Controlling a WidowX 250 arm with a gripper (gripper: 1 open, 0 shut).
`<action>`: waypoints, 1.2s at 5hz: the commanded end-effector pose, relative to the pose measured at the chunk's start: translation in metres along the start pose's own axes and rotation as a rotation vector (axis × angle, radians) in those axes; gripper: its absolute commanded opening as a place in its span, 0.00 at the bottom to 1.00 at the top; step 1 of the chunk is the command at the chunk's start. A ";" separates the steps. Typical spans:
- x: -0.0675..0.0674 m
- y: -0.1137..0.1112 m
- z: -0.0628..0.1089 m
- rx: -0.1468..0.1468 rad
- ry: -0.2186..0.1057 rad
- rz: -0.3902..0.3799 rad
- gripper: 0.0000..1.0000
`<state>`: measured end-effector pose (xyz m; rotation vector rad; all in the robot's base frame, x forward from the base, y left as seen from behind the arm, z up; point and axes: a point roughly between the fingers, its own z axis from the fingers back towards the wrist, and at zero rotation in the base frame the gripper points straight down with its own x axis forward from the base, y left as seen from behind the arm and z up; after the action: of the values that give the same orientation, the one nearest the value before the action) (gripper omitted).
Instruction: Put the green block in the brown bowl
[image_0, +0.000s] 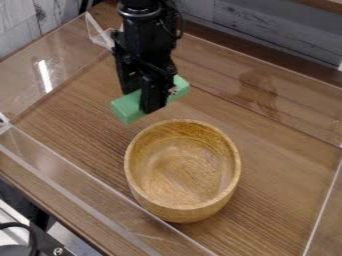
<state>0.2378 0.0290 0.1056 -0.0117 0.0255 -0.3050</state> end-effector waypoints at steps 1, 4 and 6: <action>0.000 -0.006 0.015 0.023 -0.044 0.020 0.00; -0.003 -0.018 0.017 0.023 -0.044 0.052 0.00; -0.005 -0.024 0.016 0.024 -0.045 0.066 0.00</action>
<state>0.2228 0.0079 0.1096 -0.0052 0.0334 -0.2377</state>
